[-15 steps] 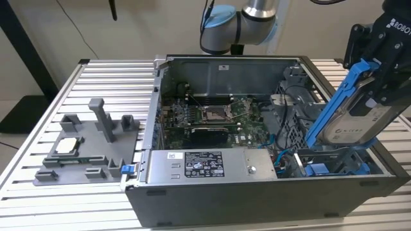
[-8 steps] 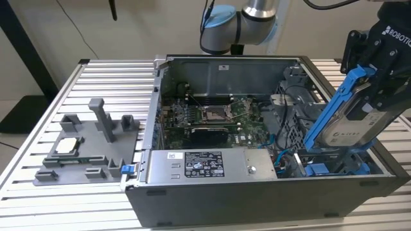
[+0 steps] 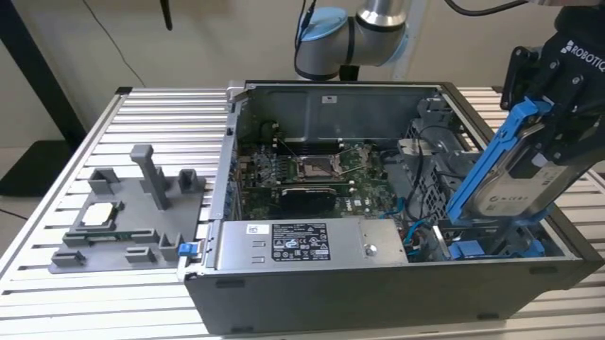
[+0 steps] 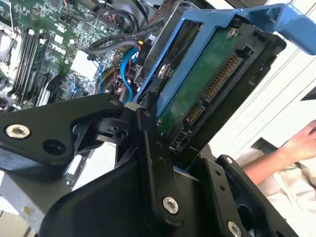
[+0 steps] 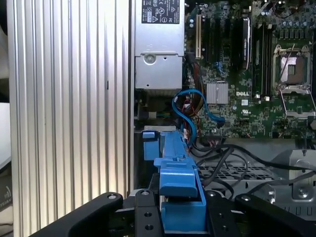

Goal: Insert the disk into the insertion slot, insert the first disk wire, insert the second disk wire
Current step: 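Insert the disk into the insertion slot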

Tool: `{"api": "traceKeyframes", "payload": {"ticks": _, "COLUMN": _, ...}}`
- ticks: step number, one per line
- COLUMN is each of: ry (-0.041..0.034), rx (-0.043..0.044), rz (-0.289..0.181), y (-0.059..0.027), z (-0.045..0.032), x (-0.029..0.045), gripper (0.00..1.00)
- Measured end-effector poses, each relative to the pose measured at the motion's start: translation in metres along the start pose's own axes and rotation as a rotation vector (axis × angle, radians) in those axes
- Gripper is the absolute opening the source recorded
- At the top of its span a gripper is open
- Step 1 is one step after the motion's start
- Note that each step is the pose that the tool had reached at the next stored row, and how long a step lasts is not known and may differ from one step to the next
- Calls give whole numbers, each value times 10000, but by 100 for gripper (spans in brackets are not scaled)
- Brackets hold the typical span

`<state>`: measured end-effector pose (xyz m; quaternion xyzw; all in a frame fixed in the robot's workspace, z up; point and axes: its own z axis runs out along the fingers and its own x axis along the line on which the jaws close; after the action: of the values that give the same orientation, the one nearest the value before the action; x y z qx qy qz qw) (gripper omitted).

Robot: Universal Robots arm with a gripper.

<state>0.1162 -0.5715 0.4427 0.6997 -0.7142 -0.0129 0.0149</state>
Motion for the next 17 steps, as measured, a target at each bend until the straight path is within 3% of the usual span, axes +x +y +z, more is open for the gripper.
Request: {"api": "traceKeyframes", "payload": {"ticks": 17, "ry": 0, "rx": 0, "rz": 0, "y": -12, "z": 147, "x": -1, "gripper": 0}}
